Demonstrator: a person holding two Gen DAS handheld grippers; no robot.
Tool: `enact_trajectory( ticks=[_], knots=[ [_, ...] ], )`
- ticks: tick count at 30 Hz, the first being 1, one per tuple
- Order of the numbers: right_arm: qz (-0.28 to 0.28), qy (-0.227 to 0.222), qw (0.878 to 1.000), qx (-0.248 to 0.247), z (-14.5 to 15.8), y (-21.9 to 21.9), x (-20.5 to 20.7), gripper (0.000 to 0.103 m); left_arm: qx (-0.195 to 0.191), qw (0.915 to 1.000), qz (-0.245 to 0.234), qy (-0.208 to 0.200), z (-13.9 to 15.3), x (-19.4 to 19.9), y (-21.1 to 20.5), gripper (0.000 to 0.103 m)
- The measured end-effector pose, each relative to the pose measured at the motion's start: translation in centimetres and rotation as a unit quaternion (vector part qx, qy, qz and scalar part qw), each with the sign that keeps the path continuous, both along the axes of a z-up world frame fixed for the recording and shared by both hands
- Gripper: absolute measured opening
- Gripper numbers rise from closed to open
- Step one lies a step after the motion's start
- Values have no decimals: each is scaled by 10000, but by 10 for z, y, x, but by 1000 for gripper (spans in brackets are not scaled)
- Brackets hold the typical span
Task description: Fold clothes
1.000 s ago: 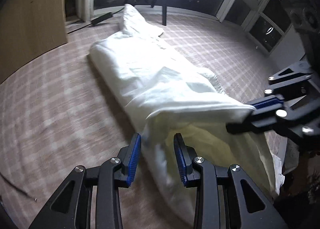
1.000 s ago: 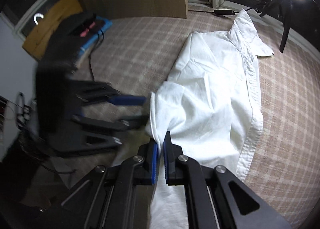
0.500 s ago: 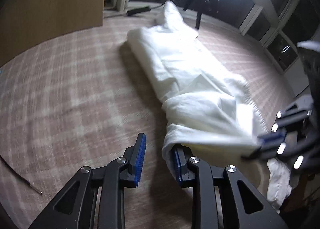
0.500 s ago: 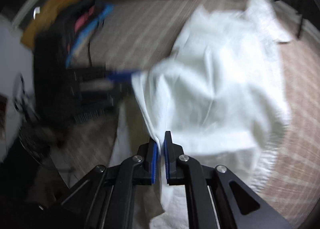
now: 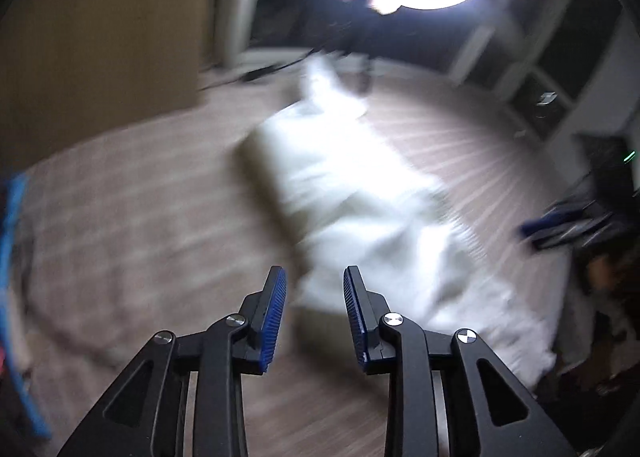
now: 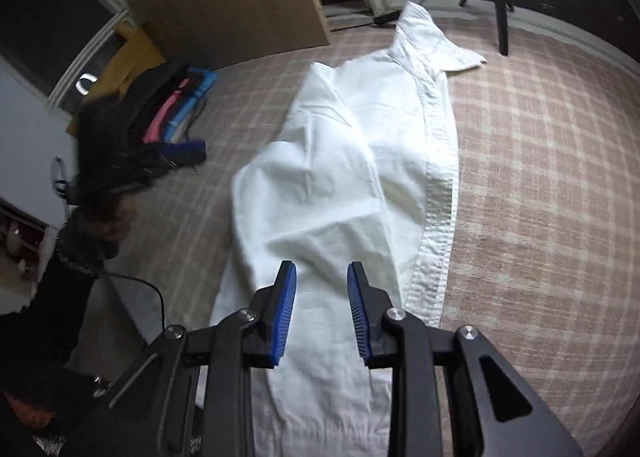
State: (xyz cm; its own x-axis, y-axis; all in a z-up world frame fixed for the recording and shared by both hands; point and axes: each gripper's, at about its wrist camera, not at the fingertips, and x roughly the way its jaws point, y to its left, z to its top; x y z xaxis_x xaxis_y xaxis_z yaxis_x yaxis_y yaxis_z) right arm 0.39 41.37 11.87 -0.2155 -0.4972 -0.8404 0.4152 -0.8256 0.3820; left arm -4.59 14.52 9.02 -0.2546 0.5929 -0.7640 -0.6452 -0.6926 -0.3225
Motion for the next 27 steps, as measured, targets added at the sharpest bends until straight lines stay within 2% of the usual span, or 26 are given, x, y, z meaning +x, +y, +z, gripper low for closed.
enact_trajectory(
  ticks=[2, 4, 6, 7, 11, 12, 14, 16, 18, 19, 20, 22, 24, 25, 27],
  knots=[
    [111, -89, 9999, 28, -19, -33, -6, 27, -100, 9986, -518, -53, -12, 0, 35, 30],
    [310, -258, 9992, 60, -39, -57, -6, 27, -688, 9944, -805, 16, -36, 1, 56, 29],
    [655, -357, 9970, 226, -58, -73, 10, 27, -1203, 9891, -847, -26, -61, -2, 60, 25],
    [972, -408, 9939, 322, -66, -83, 24, 26, -1271, 9884, -823, -76, -69, -4, 56, 25],
    [2012, -221, 9737, 1047, -67, -89, 81, 26, -910, 9932, -681, -270, -72, -14, 40, 18],
    [2075, -200, 9723, 1058, -63, -88, 87, 26, -878, 9937, -624, -307, -70, -15, 38, 17],
    [1846, -146, 9800, 734, -48, -83, 83, 26, -783, 9953, -499, -281, -61, -9, 33, 17],
    [1494, 179, 9874, 481, -38, -89, 66, 26, -586, 9971, -452, -157, -47, 2, 26, 18],
    [1179, 452, 9916, 273, -36, -98, 48, 26, -403, 9973, -589, -197, -42, 14, 25, 21],
    [1171, 388, 9919, 288, -46, -104, 43, 26, -437, 9967, -657, -205, -44, 18, 26, 22],
    [1241, 216, 9913, 391, -59, -109, 42, 26, -643, 9953, -702, -165, -49, 21, 31, 24],
    [1467, -45, 9877, 538, -74, -114, 46, 27, -1023, 9922, -705, -116, -62, 24, 36, 22],
    [1924, -216, 9798, 493, -62, -102, 67, 27, -1317, 9891, -654, -85, -72, 24, 38, 22],
    [1962, -331, 9789, 461, -52, -88, 74, 26, -1328, 9893, -592, -81, -69, 24, 37, 22],
    [1607, -228, 9856, 476, -28, -49, 84, 26, -1309, 9901, -507, -47, -61, 25, 36, 18]
  ],
)
